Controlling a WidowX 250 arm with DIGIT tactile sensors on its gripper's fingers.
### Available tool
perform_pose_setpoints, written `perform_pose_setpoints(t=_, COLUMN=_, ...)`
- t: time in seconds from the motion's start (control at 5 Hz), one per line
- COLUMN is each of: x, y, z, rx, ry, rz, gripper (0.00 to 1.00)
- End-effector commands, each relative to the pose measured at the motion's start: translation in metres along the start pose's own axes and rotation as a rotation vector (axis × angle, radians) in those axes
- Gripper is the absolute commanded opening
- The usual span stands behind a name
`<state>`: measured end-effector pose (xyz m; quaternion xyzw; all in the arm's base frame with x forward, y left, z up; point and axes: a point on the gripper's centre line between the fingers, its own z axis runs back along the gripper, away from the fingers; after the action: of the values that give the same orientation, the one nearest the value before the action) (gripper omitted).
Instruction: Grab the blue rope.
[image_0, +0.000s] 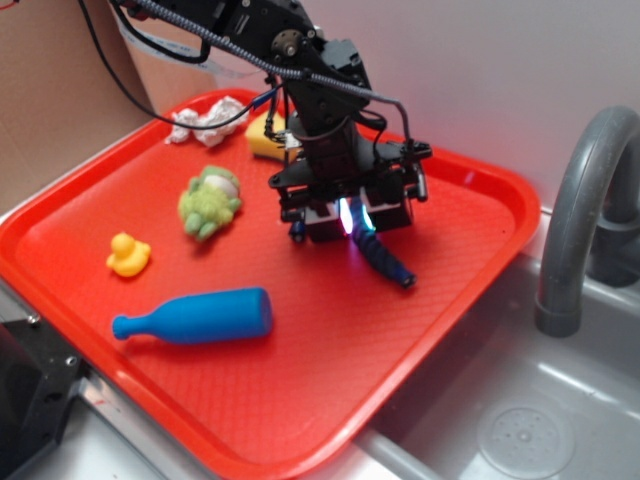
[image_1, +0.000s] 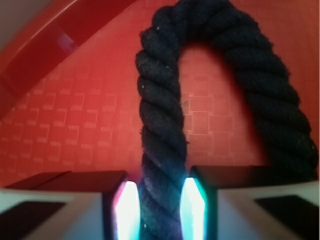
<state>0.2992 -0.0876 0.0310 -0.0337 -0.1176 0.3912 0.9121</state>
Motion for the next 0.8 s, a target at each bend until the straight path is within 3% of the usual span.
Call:
perform_pose_setpoints(t=0.0, x=-0.009, y=-0.011, z=0.006, rx=0.031, ry=-0.011, rz=-0.121, gripper=0.0)
perform_pose_setpoints(t=0.2, x=0.003, y=-0.015, z=0.049, rx=0.01, ry=0.007, rz=-0.255, gripper=0.0)
perform_pose_setpoints(t=0.4, x=0.024, y=0.004, z=0.1, rx=-0.017, ry=0.034, rz=-0.403, gripper=0.0)
perform_pose_setpoints(t=0.6, x=0.037, y=0.027, z=0.144, rx=0.018, ry=0.044, rz=-0.502, gripper=0.0)
